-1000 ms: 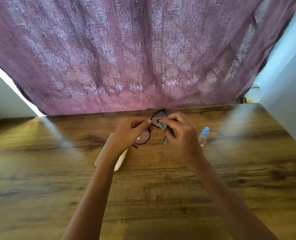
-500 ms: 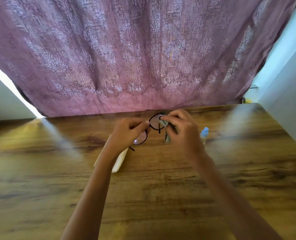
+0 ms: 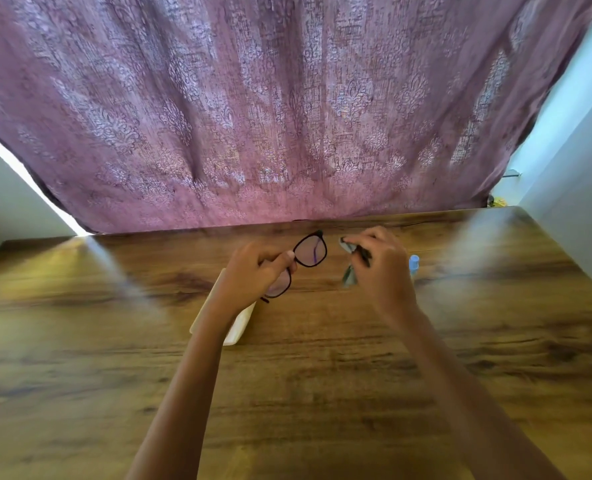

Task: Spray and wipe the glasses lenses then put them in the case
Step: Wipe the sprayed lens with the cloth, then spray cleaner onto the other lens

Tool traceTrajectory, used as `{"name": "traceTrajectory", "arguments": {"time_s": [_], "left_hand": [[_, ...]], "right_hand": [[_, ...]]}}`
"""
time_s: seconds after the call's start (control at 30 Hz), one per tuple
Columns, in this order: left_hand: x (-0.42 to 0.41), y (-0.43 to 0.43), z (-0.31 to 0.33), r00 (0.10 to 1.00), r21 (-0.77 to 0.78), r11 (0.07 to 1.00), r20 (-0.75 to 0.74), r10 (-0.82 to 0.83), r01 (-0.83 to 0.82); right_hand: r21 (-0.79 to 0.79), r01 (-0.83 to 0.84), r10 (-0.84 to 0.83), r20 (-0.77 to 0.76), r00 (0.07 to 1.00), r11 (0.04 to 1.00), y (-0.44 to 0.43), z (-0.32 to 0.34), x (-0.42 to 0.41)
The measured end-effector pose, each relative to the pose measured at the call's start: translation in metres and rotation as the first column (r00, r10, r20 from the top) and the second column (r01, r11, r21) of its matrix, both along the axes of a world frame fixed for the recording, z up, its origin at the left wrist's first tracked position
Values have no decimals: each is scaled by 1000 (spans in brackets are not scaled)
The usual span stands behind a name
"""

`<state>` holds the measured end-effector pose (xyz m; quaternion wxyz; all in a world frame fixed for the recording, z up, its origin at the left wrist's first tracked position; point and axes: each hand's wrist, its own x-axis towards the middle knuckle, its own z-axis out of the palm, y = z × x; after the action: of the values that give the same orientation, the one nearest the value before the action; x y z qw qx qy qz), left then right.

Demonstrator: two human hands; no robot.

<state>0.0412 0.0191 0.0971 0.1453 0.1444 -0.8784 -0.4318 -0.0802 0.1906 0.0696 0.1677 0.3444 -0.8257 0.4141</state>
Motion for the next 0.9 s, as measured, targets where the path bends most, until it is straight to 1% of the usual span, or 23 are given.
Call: {"name": "traceTrajectory", "arguments": {"time_s": [0.07,0.2,0.37,0.47,0.57,0.6,0.63,0.67,0.7,0.73,0.77,0.8,0.83,0.87,0.9], "left_hand": [[-1,-1,-1,1000,26,1000,3,8,-8],[-3,-3,-2,1000,78,997,-1,-21,21],[-4,-1,-4,999,99,994,-6,-54,54],[-3,-1,-7,997,116,991,3,-74,73],[-2,-1,-9,996,122,989,15,-86,84],[-2,-1,-9,996,119,989,17,-90,87],[-2,0,-9,996,115,989,20,-91,88],[-2,1,-9,995,113,990,25,-91,88],[-2,2,-8,995,113,990,31,-92,88],[-2,2,-8,995,116,989,36,-97,92],[-2,3,-7,994,118,988,44,-101,95],[-2,4,-7,993,116,988,53,-104,98],[-2,4,-7,993,109,989,61,-104,97],[-2,4,-7,993,103,990,66,-101,94],[-2,4,-8,993,99,991,70,-97,90]], "right_hand": [[59,17,-21,81,997,998,6,-22,-1],[201,-39,-18,272,962,979,17,-67,4],[317,-60,-84,420,903,947,24,-98,8],[368,-119,-76,474,877,922,27,-102,8],[429,-137,-75,443,893,893,25,-94,5],[425,-134,-69,430,900,895,24,-89,4],[386,-132,-53,434,899,913,21,-81,3],[302,-131,-27,467,884,944,18,-72,3],[165,-126,15,548,837,978,15,-61,4],[-12,-108,88,676,732,994,13,-49,6],[-214,-77,219,792,570,974,9,-36,7],[-398,-38,380,837,393,916,7,-26,7],[-531,5,513,822,247,848,5,-19,5],[-605,38,595,791,142,796,3,-13,3],[-647,63,643,762,71,760,1,-9,1]]}}
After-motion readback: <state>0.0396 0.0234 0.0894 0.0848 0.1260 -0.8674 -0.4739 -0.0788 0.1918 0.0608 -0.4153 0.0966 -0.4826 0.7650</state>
